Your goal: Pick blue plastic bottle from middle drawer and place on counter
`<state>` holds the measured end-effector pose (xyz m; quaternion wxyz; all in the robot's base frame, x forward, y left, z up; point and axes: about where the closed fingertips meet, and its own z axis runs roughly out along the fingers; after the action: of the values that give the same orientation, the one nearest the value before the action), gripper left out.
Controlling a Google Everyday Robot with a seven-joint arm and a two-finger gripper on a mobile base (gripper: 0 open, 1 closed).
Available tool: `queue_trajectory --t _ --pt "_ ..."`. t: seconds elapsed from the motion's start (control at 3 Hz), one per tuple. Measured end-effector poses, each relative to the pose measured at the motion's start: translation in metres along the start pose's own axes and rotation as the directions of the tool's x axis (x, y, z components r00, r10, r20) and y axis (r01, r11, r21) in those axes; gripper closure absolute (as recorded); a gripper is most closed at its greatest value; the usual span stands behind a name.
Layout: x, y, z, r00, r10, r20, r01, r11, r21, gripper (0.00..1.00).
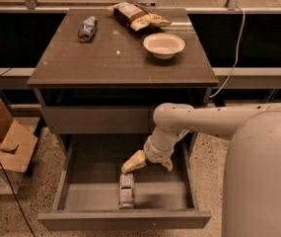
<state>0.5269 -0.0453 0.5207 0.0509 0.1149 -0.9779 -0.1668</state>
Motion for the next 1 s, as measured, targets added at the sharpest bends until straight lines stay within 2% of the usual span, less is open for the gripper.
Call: queue_trajectory --t 0.33,0.67,1.0 --pt "-0.01 0.007 0.025 0.999 0.015 -0.05 -0.017 0.999 -0.042 0.0" --pt "-0.01 0.007 0.025 0.999 0.015 -0.05 -0.017 0.999 -0.042 0.0" --pt "-0.018 0.008 0.061 0.989 0.121 -0.082 -0.125 0.9911 -0.046 0.0"
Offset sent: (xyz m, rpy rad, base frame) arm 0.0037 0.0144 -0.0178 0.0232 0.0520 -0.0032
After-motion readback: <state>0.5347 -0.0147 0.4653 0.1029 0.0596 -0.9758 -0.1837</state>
